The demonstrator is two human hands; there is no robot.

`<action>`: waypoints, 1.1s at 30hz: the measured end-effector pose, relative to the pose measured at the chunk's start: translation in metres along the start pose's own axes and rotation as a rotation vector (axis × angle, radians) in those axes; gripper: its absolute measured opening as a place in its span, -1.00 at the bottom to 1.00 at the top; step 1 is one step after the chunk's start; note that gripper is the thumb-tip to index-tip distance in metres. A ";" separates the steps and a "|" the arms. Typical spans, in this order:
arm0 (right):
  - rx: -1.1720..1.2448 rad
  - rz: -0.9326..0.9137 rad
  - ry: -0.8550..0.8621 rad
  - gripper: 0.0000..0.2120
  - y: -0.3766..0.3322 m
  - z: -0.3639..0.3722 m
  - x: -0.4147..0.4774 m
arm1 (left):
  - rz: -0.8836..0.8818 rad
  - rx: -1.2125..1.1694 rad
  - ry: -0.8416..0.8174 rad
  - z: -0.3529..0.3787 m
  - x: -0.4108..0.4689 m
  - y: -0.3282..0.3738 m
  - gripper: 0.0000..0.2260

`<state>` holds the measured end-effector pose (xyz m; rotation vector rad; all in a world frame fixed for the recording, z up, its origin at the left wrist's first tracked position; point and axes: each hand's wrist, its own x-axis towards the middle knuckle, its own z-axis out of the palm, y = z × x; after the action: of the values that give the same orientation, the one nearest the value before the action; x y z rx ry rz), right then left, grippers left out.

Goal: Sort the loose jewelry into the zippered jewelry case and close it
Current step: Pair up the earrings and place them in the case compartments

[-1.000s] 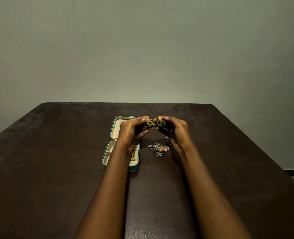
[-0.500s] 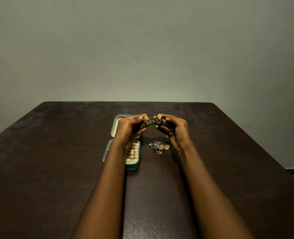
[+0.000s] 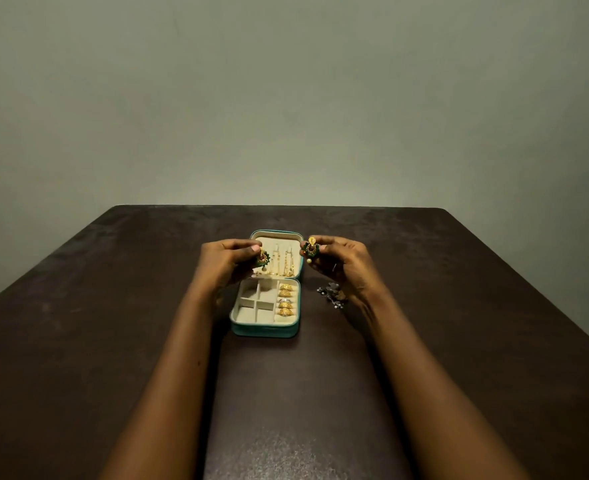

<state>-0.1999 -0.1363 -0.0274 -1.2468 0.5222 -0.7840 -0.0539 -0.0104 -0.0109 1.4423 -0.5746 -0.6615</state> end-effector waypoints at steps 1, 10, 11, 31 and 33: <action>-0.021 0.009 -0.016 -0.79 0.000 0.004 -0.001 | 0.007 0.021 0.011 -0.004 -0.002 0.001 -0.86; -0.219 0.062 -0.109 -0.80 0.009 0.054 -0.018 | -0.004 0.234 0.049 -0.016 -0.016 -0.006 -0.80; -0.277 0.063 -0.101 -0.79 0.011 0.059 -0.019 | -0.028 0.235 0.049 -0.016 -0.016 -0.007 -0.82; -0.921 -0.003 0.098 -0.79 0.019 0.099 -0.005 | -0.061 0.708 0.118 -0.023 -0.009 -0.014 -0.87; -0.912 0.012 0.111 -0.79 0.019 0.098 -0.004 | -0.053 0.722 0.112 -0.024 -0.007 -0.015 -0.86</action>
<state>-0.1269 -0.0691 -0.0203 -2.0337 1.0416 -0.6105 -0.0428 0.0109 -0.0273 2.1576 -0.7279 -0.4199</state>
